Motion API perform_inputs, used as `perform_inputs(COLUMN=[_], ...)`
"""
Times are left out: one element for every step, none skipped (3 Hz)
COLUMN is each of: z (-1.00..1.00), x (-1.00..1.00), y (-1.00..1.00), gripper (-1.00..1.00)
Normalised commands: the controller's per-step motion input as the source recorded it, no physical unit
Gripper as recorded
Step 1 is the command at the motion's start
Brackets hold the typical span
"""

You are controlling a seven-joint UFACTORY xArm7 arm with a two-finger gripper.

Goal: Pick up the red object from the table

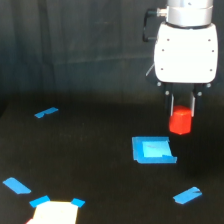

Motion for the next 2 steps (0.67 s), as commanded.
perform_inputs(z=[0.9, 1.0], x=[0.95, 1.0], y=[0.08, -0.14], gripper=[-0.67, -1.0])
